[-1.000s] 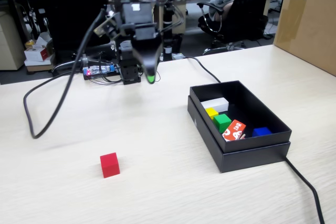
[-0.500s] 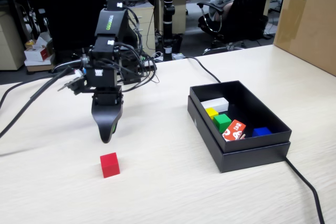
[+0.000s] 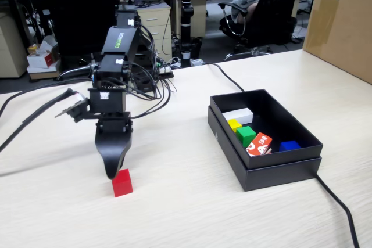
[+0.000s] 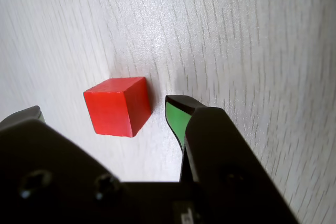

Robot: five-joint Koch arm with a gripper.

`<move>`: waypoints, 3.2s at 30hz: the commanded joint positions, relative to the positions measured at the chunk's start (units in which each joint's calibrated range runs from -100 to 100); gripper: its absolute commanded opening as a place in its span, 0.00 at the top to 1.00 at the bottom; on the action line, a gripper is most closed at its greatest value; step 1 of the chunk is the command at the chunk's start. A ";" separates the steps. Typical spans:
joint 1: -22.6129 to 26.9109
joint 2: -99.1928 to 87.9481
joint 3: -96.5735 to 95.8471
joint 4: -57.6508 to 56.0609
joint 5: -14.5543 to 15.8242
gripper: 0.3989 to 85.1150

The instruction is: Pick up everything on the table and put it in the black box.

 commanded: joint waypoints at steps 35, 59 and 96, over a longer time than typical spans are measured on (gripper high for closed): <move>0.63 4.65 6.04 -1.15 -2.00 0.73; 2.59 -19.90 1.06 -23.96 3.32 0.96; 27.45 6.49 25.63 -23.96 19.44 0.96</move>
